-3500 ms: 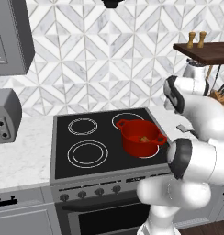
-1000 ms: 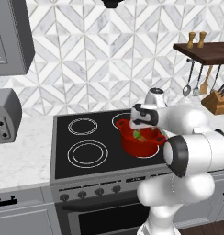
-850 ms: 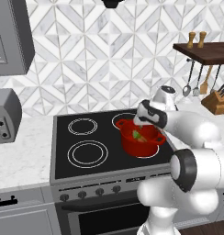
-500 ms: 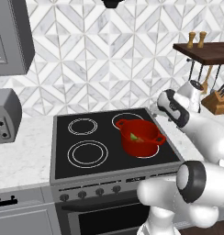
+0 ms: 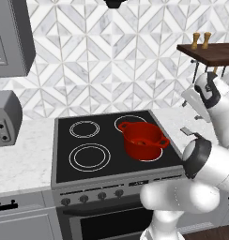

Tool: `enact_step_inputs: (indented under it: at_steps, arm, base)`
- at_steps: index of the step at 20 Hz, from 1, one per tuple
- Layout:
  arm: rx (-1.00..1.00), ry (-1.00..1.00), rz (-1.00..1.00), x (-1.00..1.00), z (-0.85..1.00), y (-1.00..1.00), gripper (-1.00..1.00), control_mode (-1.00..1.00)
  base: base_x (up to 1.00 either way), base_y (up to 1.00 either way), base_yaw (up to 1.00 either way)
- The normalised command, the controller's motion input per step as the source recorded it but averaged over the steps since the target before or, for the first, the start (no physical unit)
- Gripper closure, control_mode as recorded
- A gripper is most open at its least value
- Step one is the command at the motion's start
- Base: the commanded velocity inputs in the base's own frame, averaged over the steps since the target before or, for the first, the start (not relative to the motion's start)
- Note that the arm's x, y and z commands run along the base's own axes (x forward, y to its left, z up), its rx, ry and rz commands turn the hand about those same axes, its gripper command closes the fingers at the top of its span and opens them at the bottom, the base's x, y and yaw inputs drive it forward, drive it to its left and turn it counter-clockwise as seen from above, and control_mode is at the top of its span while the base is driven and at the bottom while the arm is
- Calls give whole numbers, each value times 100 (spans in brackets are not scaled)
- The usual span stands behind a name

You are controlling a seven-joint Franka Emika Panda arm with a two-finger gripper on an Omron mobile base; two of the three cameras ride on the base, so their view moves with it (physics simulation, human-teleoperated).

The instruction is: Put the bell pepper and lemon wedge in the pot. Retrieve the spatula and lightly stir the vegetables in the pot.

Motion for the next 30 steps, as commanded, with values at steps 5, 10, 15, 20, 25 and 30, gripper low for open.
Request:
enact_step_inputs:
  at_steps: [5, 10, 15, 20, 25, 30]
  arm:
    - [53, 27, -43, -16, -5, -99, -100, -100]
    - [43, 16, -40, -30, -34, -71, -100, -100]
    - [29, 6, -39, -48, -45, -34, -100, -100]
    - [18, 19, -21, 8, -69, 0, -100, -100]
    - [19, 14, -15, 21, -44, -11, -100, -100]
    - [21, 1, -10, 0, -36, -18, -100, -100]
  base:
    - [0, 0, 0]
    - [0, 0, 0]
    - [0, 0, 0]
    - [0, 0, 0]
    - [0, 0, 0]
    - [0, 0, 0]
